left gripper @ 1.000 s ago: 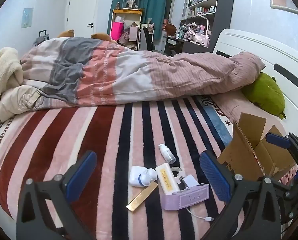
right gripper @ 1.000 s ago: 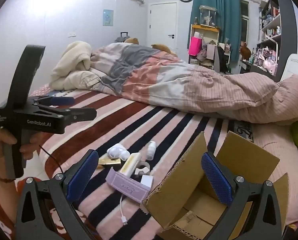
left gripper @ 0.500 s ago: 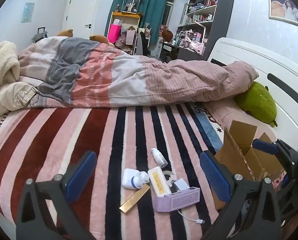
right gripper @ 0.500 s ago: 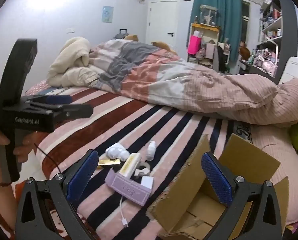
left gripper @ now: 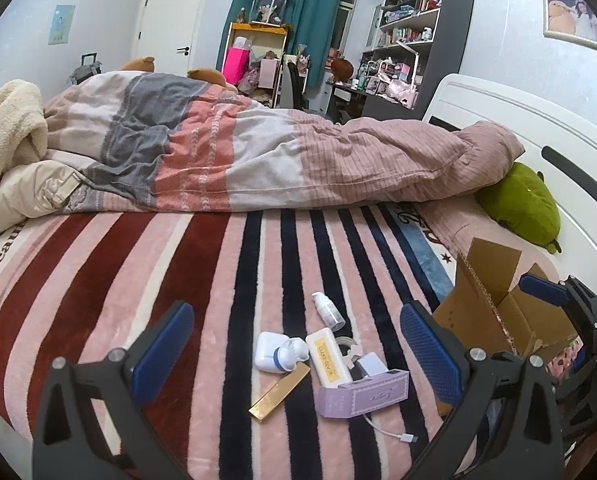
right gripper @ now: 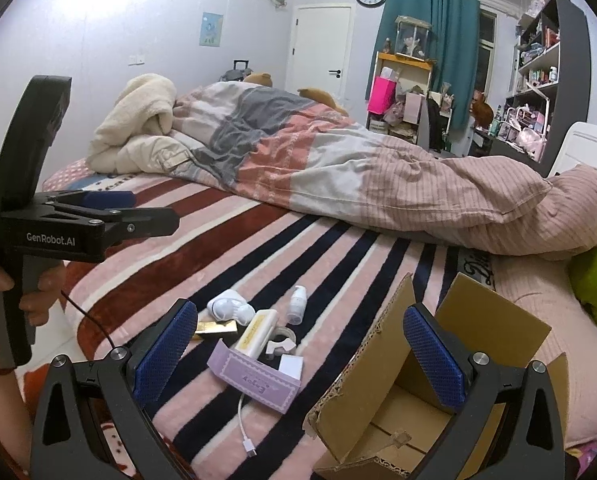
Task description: Organize rigid objects
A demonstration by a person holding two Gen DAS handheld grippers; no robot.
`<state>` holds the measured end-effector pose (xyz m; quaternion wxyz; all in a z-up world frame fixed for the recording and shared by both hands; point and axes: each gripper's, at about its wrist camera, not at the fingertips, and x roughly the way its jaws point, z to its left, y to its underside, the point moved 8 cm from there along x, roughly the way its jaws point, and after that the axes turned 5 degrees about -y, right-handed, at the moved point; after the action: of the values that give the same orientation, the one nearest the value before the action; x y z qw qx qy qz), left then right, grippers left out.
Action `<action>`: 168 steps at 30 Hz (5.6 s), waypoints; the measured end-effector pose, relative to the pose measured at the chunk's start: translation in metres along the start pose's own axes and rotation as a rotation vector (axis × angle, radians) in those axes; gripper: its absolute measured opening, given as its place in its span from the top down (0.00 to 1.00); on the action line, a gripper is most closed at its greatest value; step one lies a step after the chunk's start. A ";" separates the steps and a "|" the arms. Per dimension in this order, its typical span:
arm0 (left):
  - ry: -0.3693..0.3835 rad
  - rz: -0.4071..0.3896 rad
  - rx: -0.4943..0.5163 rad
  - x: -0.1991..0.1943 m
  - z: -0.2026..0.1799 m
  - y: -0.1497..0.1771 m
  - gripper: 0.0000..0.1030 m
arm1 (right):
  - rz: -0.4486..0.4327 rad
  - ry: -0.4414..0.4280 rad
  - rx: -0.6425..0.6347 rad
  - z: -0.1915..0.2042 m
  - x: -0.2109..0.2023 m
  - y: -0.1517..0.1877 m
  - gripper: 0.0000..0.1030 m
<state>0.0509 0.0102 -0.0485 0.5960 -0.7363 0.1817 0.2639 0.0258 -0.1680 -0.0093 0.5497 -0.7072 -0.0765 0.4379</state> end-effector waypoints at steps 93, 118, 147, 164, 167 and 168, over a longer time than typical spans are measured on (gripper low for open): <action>0.193 0.220 0.008 0.058 0.020 0.067 0.01 | 0.585 -0.131 -0.271 0.069 0.115 0.071 0.68; 0.546 0.321 0.340 0.038 -0.262 -0.023 0.52 | 0.212 -0.234 0.257 -0.092 -0.032 0.021 0.68; 0.159 0.129 0.301 0.028 -0.104 -0.046 0.02 | 0.150 -0.078 0.022 -0.034 -0.010 -0.010 0.07; 0.018 0.202 0.095 0.076 0.061 0.032 0.02 | 0.351 -0.426 0.013 0.099 0.140 0.040 0.21; 0.012 0.206 0.087 0.081 0.069 0.040 0.02 | 0.381 -0.450 0.037 0.106 0.164 0.056 0.21; 0.010 0.206 0.081 0.083 0.071 0.041 0.02 | 0.396 -0.452 0.060 0.107 0.174 0.061 0.21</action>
<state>0.0804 0.0740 -0.1415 0.5942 -0.6901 0.2701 0.3127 0.0330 -0.0129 -0.1546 0.4435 -0.5763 -0.0445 0.6850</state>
